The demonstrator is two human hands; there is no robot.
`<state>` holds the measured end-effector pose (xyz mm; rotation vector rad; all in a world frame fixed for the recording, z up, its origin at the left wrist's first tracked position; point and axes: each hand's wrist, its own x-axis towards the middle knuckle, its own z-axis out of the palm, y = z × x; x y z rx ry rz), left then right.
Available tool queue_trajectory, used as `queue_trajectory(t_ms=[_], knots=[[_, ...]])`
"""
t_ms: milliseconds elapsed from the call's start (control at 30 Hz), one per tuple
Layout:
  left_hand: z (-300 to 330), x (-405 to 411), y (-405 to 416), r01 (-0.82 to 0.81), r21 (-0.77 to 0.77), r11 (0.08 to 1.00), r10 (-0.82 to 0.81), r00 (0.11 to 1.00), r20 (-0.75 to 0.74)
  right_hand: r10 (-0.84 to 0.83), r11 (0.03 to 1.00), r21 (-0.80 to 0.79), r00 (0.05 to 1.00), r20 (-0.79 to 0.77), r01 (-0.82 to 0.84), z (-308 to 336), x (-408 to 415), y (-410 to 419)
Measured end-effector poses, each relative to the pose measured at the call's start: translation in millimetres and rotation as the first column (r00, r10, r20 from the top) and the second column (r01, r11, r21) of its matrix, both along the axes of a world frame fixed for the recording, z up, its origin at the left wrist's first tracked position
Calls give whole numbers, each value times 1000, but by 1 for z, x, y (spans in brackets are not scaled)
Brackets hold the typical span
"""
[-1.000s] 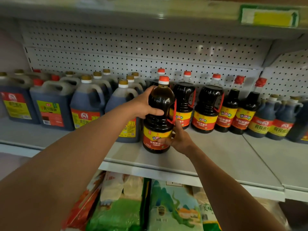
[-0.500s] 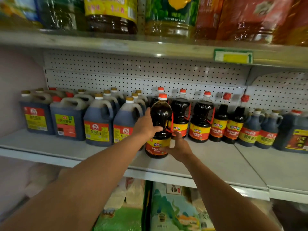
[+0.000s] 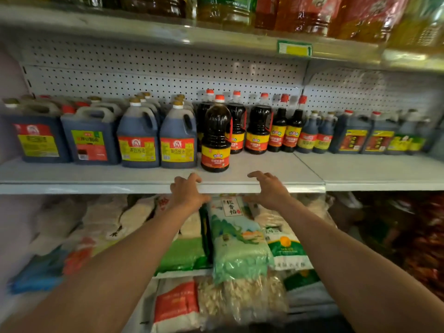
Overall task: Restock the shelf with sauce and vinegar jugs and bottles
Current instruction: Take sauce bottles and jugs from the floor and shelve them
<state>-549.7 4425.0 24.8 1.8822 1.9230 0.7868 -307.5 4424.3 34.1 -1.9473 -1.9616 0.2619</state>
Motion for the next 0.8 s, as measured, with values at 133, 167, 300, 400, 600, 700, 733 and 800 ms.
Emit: queue_trajectory(t_ms=[133, 167, 300, 400, 600, 700, 733, 800], knots=[[-40, -22, -42, 81, -26, 996, -81, 997, -18, -44, 998, -38, 992, 114, 49, -30, -13, -58], [-52, -27, -51, 87, -49, 995, -88, 996, -21, -49, 997, -55, 989, 140, 57, -41, -17, -73], [-106, -41, -94, 84, -192, 978, -89, 996, -18, -68, 976, -193, 986, 154, 97, -89, -30, -126], [-143, -51, -121, 120, -257, 959, -133, 991, -33, -58, 965, -244, 986, 159, 96, -123, -39, -157], [-207, -61, -154, 122, -359, 925, -119, 992, 29, -54, 929, -362, 995, 84, 81, -197, -42, -192], [-246, -58, -170, 122, -389, 913, -118, 992, 34, -69, 909, -410, 997, 23, 72, -242, -38, -203], [-262, -56, -176, 123, -408, 905, -107, 992, 61, -75, 901, -429, 997, 3, 69, -261, -38, -206], [-303, -51, -189, 135, -456, 880, -96, 989, 108, -98, 884, -462, 995, -31, 73, -306, -36, -216]])
